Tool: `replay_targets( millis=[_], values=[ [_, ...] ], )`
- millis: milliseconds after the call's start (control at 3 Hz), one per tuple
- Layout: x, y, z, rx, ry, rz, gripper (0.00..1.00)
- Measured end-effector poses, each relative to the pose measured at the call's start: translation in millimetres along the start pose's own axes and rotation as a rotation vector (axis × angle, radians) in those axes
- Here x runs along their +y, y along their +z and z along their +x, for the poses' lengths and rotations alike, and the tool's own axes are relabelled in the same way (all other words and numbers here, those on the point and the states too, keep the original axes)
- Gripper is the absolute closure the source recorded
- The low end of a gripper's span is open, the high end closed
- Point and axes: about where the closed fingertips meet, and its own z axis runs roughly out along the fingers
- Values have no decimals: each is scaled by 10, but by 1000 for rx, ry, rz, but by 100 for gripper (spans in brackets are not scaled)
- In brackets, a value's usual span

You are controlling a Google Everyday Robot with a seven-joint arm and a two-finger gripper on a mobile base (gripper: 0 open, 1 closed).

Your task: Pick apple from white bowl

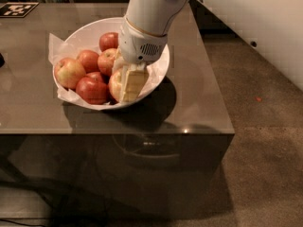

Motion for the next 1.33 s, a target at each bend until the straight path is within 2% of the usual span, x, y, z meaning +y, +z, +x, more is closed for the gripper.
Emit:
replay_targets(
  millis=[333,667,1000,1333],
  values=[
    [-1,-2,0,0,0,0,100],
    [-70,-300,24,14,39,44,100],
    [-183,-677,0,40,56,106,100],
    [-472,-1104,-55,50,72,181,100]
  ],
)
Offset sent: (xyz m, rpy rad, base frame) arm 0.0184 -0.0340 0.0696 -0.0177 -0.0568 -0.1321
